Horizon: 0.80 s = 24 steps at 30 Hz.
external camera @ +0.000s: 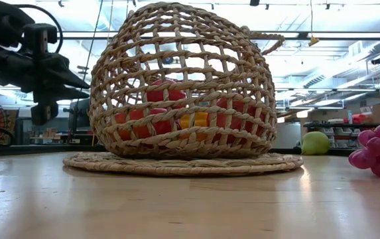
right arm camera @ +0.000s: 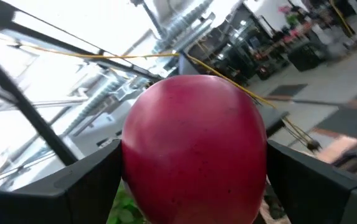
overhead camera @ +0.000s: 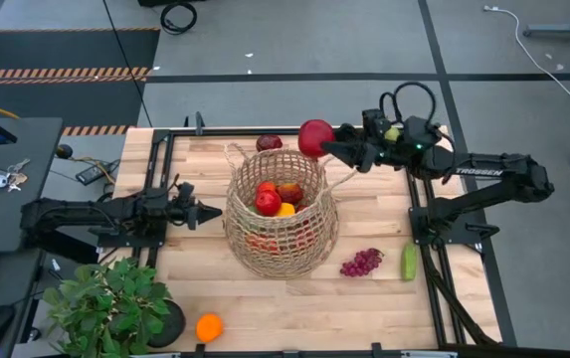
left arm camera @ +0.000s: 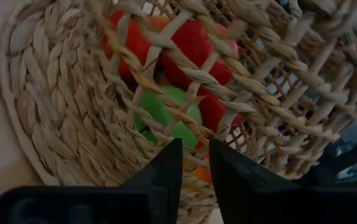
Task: Build produce basket
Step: Put the red pomegranate into the basket
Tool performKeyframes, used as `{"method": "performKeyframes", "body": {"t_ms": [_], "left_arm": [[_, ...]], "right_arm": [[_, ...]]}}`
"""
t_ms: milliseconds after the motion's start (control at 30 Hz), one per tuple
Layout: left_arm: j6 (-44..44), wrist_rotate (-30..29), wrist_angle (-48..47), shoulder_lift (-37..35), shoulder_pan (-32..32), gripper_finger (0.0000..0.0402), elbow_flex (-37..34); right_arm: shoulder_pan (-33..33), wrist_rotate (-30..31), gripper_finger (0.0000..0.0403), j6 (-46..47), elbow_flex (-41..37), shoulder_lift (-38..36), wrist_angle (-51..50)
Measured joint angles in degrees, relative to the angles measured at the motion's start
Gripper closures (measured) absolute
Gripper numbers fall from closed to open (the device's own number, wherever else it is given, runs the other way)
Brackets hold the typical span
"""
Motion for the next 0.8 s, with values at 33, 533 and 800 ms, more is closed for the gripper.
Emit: {"method": "performKeyframes", "body": {"t_ms": [33,533,800], "left_arm": [[0.5,0.1,0.3,0.0,0.0,0.0316,0.0],[0.5,0.0,2.4,0.0,0.0,0.0317,0.0],[0.5,-0.1,2.5,0.0,0.0,0.0312,0.0]], "right_arm": [[-0.7,-0.3,0.003,0.8,0.0,0.4,-0.1],[-6.2,-13.7,0.003,4.6,8.6,17.5,1.2],[-8.4,-24.1,0.003,-10.5,25.4,27.9,-16.6]]}}
